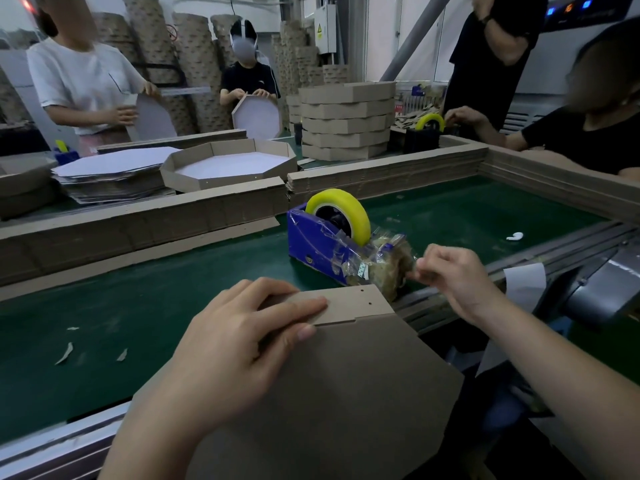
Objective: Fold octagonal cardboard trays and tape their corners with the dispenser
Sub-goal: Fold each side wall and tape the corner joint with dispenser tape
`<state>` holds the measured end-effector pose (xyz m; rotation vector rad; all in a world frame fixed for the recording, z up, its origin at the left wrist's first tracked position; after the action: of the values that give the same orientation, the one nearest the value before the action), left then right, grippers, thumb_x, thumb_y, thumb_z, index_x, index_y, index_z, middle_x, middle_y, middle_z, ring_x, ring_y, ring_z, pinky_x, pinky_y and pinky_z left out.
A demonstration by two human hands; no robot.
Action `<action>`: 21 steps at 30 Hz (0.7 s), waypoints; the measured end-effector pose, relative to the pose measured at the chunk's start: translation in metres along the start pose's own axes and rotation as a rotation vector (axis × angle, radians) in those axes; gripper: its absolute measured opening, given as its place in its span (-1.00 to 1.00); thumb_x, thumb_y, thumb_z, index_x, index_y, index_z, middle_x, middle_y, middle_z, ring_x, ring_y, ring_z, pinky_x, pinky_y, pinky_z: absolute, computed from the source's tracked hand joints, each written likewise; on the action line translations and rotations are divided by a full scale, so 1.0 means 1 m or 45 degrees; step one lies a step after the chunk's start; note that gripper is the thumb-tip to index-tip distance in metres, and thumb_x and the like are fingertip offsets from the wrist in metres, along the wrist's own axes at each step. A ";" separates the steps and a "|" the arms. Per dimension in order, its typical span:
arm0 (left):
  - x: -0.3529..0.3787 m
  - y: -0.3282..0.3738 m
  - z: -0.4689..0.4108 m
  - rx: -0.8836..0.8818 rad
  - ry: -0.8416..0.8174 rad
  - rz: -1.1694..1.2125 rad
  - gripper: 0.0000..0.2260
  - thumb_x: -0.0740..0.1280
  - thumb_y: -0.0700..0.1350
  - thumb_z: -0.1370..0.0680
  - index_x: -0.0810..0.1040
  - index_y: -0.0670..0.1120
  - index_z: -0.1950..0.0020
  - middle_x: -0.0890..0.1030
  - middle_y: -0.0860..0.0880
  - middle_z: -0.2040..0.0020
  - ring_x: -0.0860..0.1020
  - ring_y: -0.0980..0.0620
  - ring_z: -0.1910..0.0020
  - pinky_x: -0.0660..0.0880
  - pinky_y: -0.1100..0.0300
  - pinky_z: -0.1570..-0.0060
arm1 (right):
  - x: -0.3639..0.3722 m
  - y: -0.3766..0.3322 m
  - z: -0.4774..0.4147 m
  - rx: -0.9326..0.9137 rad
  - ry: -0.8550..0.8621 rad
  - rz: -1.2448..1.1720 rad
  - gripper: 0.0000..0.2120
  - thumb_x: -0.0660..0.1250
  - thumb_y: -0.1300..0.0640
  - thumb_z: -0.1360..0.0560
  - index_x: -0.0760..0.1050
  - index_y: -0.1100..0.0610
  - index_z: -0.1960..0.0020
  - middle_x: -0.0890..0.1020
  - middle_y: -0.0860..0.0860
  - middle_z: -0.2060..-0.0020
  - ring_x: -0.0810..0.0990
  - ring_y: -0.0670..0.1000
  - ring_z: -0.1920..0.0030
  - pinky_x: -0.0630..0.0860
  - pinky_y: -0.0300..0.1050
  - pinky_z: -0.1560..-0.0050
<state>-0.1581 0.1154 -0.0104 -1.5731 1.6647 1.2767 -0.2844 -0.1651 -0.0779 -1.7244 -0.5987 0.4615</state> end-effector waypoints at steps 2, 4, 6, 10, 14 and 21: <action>0.000 0.001 0.001 0.004 0.012 -0.007 -0.62 0.10 0.18 -0.56 0.60 0.18 -0.24 0.57 0.14 -0.11 0.55 0.05 -0.05 0.51 0.03 0.02 | -0.009 -0.014 0.000 -0.177 0.054 0.584 -0.73 0.39 0.39 -0.45 0.47 0.31 0.41 0.49 0.07 0.38 0.45 0.02 0.33 0.41 -0.21 0.17; -0.001 0.001 0.001 0.001 0.024 -0.002 -0.63 0.11 0.17 -0.56 0.60 0.17 -0.23 0.57 0.15 -0.10 0.54 0.05 -0.05 0.52 0.03 0.02 | -0.013 -0.030 0.003 -0.259 0.126 0.858 -0.77 0.45 0.38 -0.40 0.49 0.30 0.40 0.48 0.06 0.34 0.41 0.00 0.36 0.33 -0.28 0.29; -0.001 0.002 0.001 0.004 0.025 0.001 -0.63 0.11 0.17 -0.56 0.60 0.17 -0.23 0.57 0.16 -0.10 0.54 0.06 -0.05 0.52 0.03 0.02 | -0.008 -0.046 0.014 -0.302 0.160 0.859 -0.79 0.47 0.36 -0.39 0.51 0.28 0.38 0.48 0.05 0.33 0.41 -0.02 0.35 0.31 -0.34 0.32; 0.001 0.005 -0.001 0.024 0.041 0.009 -0.64 0.12 0.17 -0.56 0.62 0.15 -0.20 0.58 0.15 -0.10 0.55 0.04 -0.04 0.53 0.01 0.03 | 0.030 -0.077 0.048 -0.416 0.065 0.626 -0.83 0.47 0.31 -0.39 0.56 0.22 0.35 0.48 -0.01 0.34 0.40 -0.15 0.35 0.34 -0.38 0.27; 0.001 0.008 0.000 0.038 0.076 -0.001 -0.69 0.16 0.15 -0.54 0.64 0.11 -0.08 0.59 0.14 -0.07 0.56 0.04 -0.02 0.53 0.03 0.07 | 0.067 -0.092 0.092 -0.365 -0.001 0.236 -0.87 0.49 0.23 -0.41 0.63 0.12 0.30 0.55 0.06 0.45 0.42 -0.06 0.44 0.36 -0.25 0.41; 0.001 0.008 0.001 0.042 0.048 -0.035 -0.68 0.16 0.15 -0.54 0.64 0.08 -0.07 0.58 0.11 -0.10 0.55 0.02 -0.05 0.52 0.02 0.03 | 0.112 -0.054 0.145 0.265 0.096 -0.463 -0.84 0.49 0.09 -0.27 0.65 0.19 0.32 0.31 -0.01 0.67 0.17 -0.12 0.69 0.09 -0.39 0.64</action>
<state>-0.1666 0.1146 -0.0096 -1.6040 1.6726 1.2069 -0.2900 0.0251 -0.0579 -1.3911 -0.7639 0.1926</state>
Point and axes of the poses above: each hand's wrist, its own z-axis away from the middle knuckle, its own x-axis out of the palm, y = z × x, the point moved 4 cm from there along -z, towards the middle knuckle
